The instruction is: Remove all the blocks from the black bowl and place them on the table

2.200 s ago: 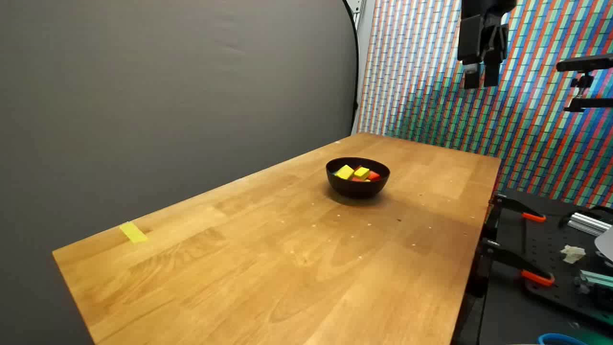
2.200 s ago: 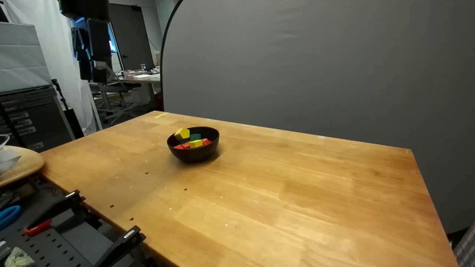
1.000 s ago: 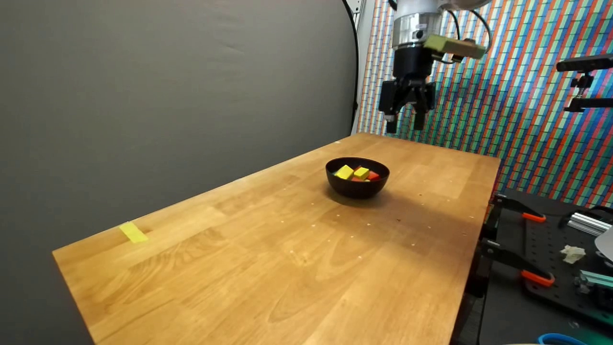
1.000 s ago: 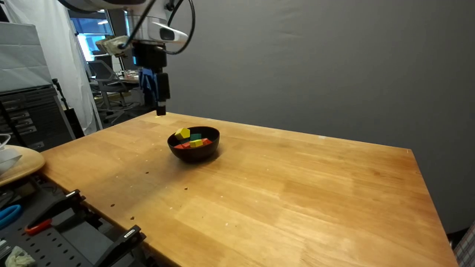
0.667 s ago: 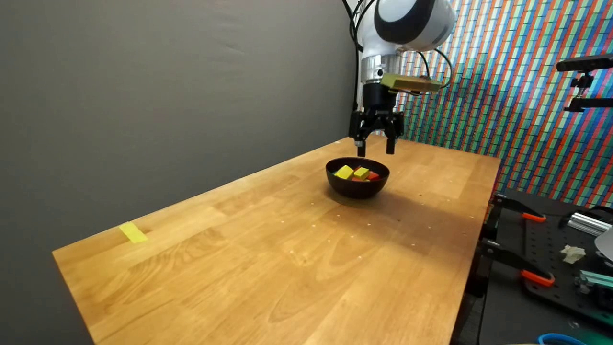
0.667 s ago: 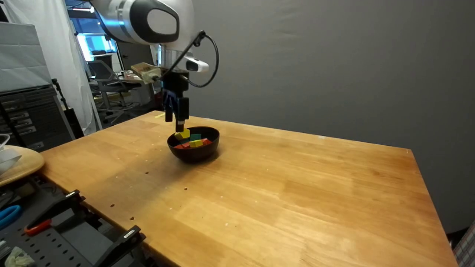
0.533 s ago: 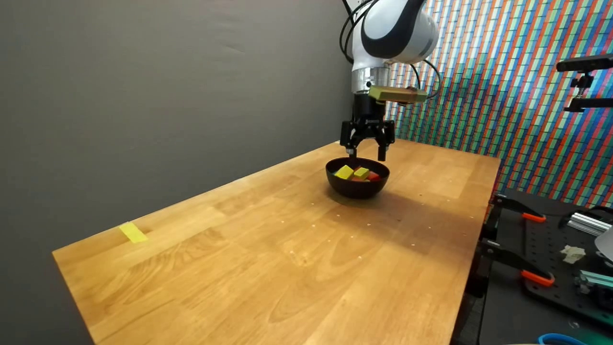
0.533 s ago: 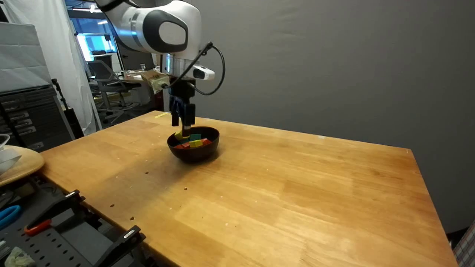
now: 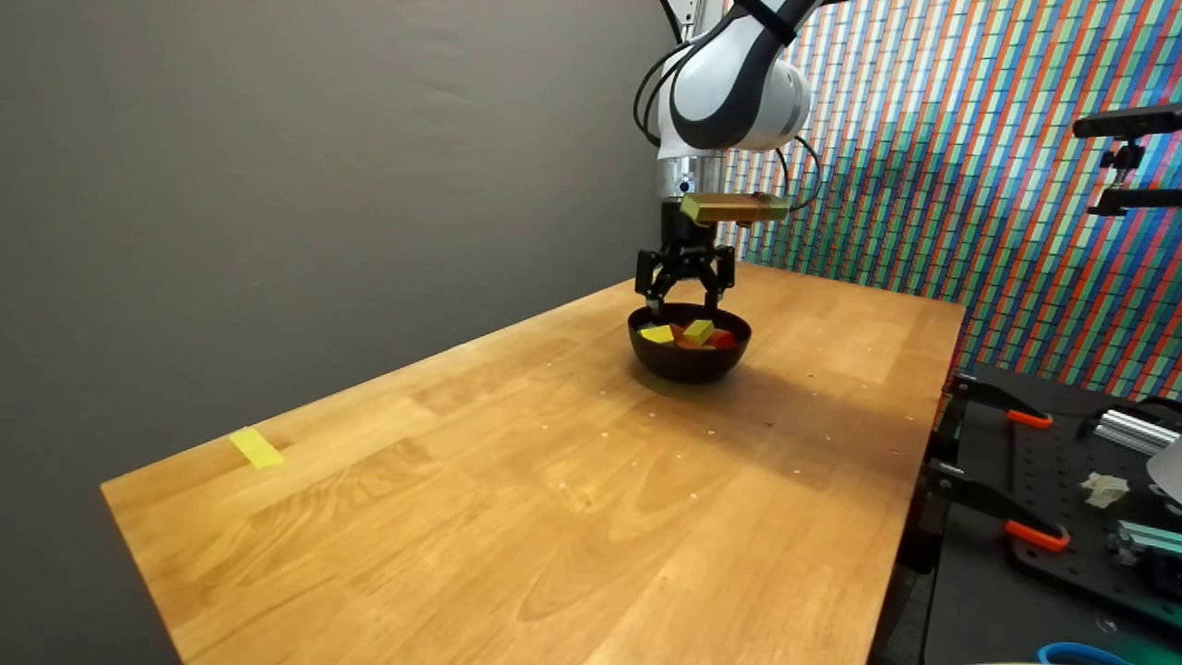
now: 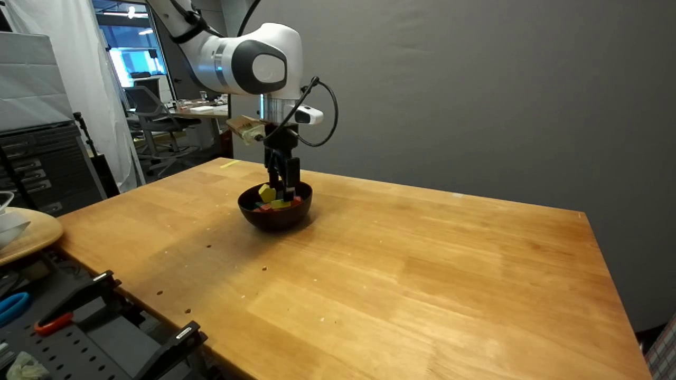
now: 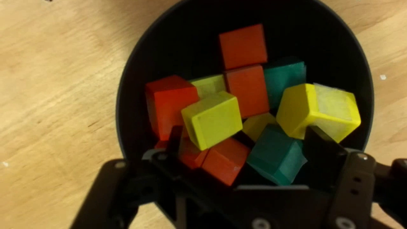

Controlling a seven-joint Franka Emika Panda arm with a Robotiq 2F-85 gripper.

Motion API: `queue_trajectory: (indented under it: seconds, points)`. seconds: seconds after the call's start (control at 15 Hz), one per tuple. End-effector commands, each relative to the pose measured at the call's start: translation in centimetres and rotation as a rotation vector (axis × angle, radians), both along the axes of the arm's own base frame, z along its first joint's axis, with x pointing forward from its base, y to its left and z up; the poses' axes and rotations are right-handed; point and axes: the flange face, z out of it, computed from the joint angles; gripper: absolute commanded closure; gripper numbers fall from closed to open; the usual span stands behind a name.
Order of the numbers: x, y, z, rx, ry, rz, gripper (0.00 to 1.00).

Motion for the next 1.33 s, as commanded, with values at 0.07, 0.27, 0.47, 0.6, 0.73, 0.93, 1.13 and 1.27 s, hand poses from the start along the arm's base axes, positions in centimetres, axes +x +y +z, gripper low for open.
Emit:
queue_trajectory:
  seconds: [0.07,0.27,0.47,0.6,0.73,0.93,1.13,1.27]
  points:
    - [-0.2,-0.4,-1.2,-0.076,-0.018,-0.005,0.16]
    - [-1.0,-0.6,-2.1,-0.082,0.006,-0.018,0.27]
    - [-1.3,-0.5,-1.9,-0.08,0.008,-0.024,0.36]
    - [-1.6,-0.6,-1.5,-0.078,0.01,-0.027,0.59]
    - [-1.7,-0.5,-0.7,-0.071,0.006,-0.025,0.71]
    - [-1.9,0.3,2.3,-0.031,-0.005,0.008,0.75]
    - [-2.3,3.0,7.9,-0.041,-0.095,0.083,0.74]
    - [-2.5,6.6,10.9,-0.044,-0.15,0.189,0.74]
